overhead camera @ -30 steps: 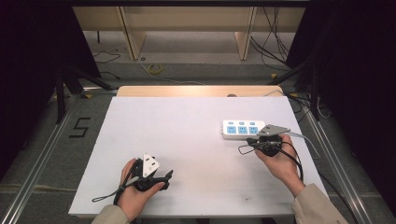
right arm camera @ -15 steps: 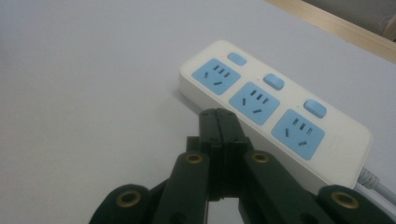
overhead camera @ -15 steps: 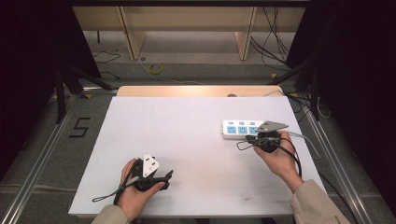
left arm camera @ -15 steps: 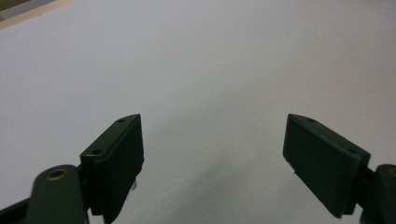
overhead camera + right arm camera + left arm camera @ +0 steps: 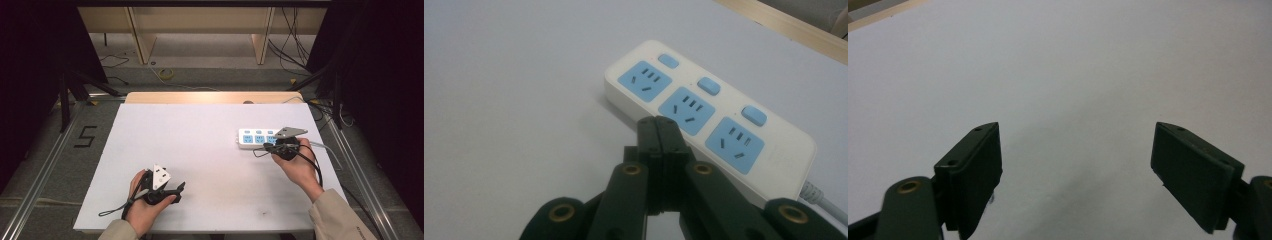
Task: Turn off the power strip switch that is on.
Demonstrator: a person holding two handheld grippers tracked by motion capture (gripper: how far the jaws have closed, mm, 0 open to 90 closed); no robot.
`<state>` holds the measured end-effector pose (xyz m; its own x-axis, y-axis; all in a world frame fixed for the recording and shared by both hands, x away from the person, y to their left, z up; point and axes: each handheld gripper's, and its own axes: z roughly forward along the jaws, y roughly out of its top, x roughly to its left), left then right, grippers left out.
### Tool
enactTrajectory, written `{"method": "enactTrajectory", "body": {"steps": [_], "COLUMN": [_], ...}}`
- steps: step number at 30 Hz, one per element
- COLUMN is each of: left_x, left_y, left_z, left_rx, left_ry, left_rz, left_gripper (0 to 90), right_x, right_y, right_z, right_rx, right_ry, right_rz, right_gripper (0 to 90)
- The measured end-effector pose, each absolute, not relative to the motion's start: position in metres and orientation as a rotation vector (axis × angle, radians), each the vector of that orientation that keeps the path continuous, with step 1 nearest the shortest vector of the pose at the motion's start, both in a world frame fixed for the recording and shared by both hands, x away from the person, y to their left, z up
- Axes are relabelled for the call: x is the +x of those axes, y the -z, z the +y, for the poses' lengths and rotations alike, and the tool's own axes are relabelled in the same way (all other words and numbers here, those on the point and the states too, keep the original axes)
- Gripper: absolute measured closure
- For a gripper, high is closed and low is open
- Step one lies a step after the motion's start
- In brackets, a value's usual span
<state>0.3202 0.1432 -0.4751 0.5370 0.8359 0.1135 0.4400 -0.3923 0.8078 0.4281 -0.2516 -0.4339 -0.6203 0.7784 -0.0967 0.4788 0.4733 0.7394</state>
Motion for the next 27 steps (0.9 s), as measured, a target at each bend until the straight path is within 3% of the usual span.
{"method": "enactTrajectory", "body": {"steps": [27], "left_x": [0.32], "left_y": [0.475], "left_z": [0.143], "left_rx": [2.016], "left_ry": [-0.676], "left_rz": [1.036], "left_gripper": [20.4], "right_x": [0.445], "right_y": [0.427], "right_z": [-0.246], "right_rx": [1.051], "right_ry": [-0.927], "right_rz": [2.308], "right_gripper": [90.0]}}
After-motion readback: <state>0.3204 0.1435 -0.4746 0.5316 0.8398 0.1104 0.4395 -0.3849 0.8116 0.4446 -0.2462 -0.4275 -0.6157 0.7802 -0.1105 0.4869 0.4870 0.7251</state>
